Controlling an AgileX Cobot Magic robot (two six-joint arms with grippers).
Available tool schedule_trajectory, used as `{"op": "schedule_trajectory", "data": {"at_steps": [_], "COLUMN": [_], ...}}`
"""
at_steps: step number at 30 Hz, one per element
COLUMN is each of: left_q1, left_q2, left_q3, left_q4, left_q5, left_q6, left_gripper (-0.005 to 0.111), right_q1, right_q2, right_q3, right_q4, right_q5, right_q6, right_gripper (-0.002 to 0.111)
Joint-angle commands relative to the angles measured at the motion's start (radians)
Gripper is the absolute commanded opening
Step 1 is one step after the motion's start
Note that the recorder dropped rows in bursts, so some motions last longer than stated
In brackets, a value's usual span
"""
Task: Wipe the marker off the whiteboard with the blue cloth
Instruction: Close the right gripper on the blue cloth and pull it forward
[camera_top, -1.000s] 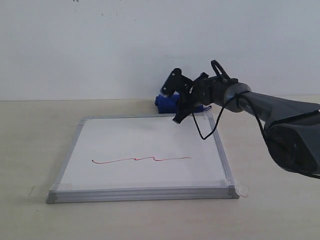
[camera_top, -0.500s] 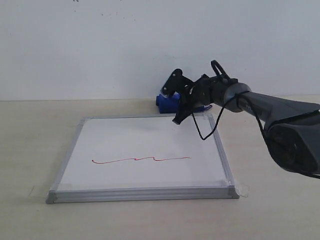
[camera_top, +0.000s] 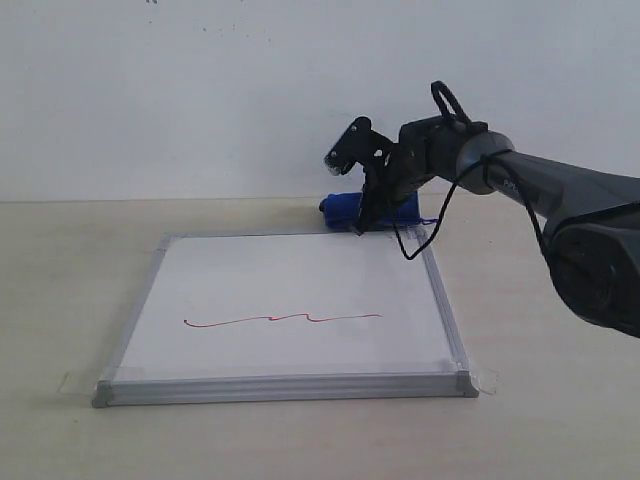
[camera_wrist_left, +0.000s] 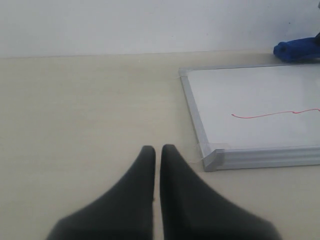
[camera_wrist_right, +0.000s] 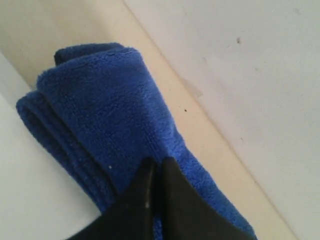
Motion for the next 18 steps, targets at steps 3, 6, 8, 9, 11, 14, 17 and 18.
{"op": "schedule_trajectory", "data": {"at_steps": [3, 6, 8, 9, 11, 14, 17, 18], "left_q1": [-0.005, -0.005, -0.005, -0.005, -0.005, -0.005, -0.005, -0.005], "left_q2": [-0.002, -0.002, -0.002, -0.002, -0.002, -0.002, -0.002, -0.002], "left_q3": [-0.001, -0.001, -0.001, -0.001, -0.001, -0.001, -0.001, -0.001], "left_q4": [-0.008, -0.008, -0.008, -0.008, -0.008, -0.008, -0.008, -0.008], "left_q5": [-0.006, -0.006, -0.006, -0.006, -0.006, -0.006, -0.006, -0.006], "left_q6": [0.001, 0.001, 0.001, 0.001, 0.001, 0.001, 0.001, 0.001], "left_gripper": [0.004, 0.004, 0.004, 0.004, 0.004, 0.004, 0.004, 0.004], "right_q1": [-0.009, -0.009, -0.009, -0.009, -0.009, -0.009, -0.009, -0.009], "right_q2": [-0.035, -0.049, -0.057, -0.058, -0.058, -0.06, -0.074, -0.08], "right_q3": [-0.003, -0.003, 0.002, 0.002, 0.002, 0.002, 0.002, 0.002], "right_q4": [0.012, 0.07, 0.093, 0.095, 0.097, 0.099, 0.117, 0.117], "right_q5": [0.145, 0.167, 0.199, 0.231, 0.261, 0.325, 0.381, 0.401], "right_q6": [0.003, 0.005, 0.005, 0.005, 0.001, -0.009, -0.022, -0.032], "right_gripper": [-0.001, -0.001, -0.001, -0.001, -0.001, -0.001, -0.001, -0.001]}}
